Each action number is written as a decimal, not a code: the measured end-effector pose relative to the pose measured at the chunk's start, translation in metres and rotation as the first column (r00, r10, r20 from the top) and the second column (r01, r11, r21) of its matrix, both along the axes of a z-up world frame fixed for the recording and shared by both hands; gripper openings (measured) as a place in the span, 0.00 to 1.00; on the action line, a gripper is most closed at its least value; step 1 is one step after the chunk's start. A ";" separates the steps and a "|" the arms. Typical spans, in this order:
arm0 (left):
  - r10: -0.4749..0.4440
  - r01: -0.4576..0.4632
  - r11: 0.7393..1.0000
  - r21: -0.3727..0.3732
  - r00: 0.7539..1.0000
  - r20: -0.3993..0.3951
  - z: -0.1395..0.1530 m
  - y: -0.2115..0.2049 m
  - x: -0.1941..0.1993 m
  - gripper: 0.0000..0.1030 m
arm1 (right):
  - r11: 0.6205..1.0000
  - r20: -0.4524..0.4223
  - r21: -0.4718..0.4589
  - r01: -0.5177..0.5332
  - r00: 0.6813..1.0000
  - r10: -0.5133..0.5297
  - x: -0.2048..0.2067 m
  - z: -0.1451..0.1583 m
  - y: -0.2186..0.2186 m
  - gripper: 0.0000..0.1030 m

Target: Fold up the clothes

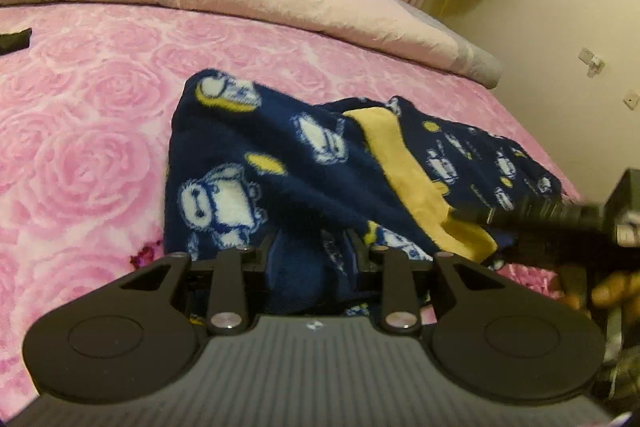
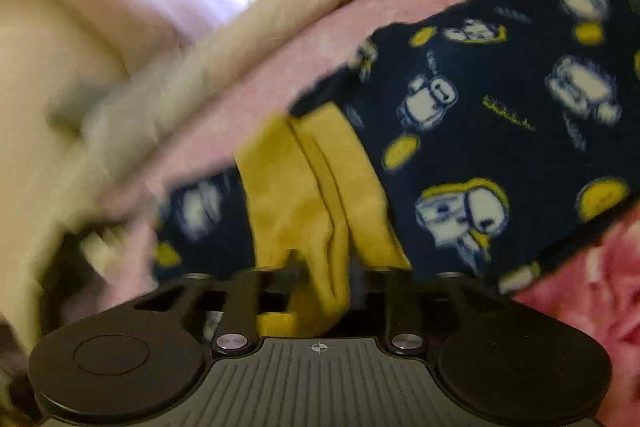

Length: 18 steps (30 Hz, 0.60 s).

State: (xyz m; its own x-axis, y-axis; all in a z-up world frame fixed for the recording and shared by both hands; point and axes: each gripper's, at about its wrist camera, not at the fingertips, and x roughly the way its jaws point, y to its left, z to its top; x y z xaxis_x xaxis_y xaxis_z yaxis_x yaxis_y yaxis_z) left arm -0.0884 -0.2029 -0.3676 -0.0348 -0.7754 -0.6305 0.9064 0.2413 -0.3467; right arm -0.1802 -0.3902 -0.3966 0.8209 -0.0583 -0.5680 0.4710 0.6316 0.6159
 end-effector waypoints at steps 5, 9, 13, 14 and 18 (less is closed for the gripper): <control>0.018 -0.019 1.000 -0.025 0.999 -0.051 0.008 0.000 0.015 0.27 | 0.998 0.132 0.061 -0.032 0.991 0.023 0.018 0.009 -0.040 0.69; 0.039 -0.042 0.998 -0.036 0.996 -0.076 0.013 -0.013 0.029 0.27 | 0.992 0.088 0.053 -0.116 0.990 0.111 0.059 -0.004 -0.065 0.69; 0.073 -0.076 0.996 -0.037 0.995 -0.064 0.015 -0.029 0.043 0.28 | 0.977 0.050 0.076 -0.200 0.979 0.197 0.086 -0.022 -0.069 0.57; 0.081 -0.084 0.996 -0.038 0.995 -0.065 0.015 -0.033 0.047 0.28 | 0.976 0.047 0.067 -0.208 0.978 0.205 0.089 -0.024 -0.069 0.37; 0.091 -0.094 0.994 -0.056 0.994 -0.058 0.016 -0.047 0.058 0.28 | 0.976 0.082 -0.010 -0.219 0.972 0.219 0.094 -0.020 -0.066 0.05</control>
State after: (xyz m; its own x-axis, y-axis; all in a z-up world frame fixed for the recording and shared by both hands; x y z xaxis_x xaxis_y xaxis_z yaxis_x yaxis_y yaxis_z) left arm -0.0299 -0.2495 -0.3520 0.0057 -0.8124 -0.5830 0.8603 0.3012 -0.4113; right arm -0.0864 -0.4558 -0.4163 0.8578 0.1278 -0.4978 0.2685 0.7145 0.6461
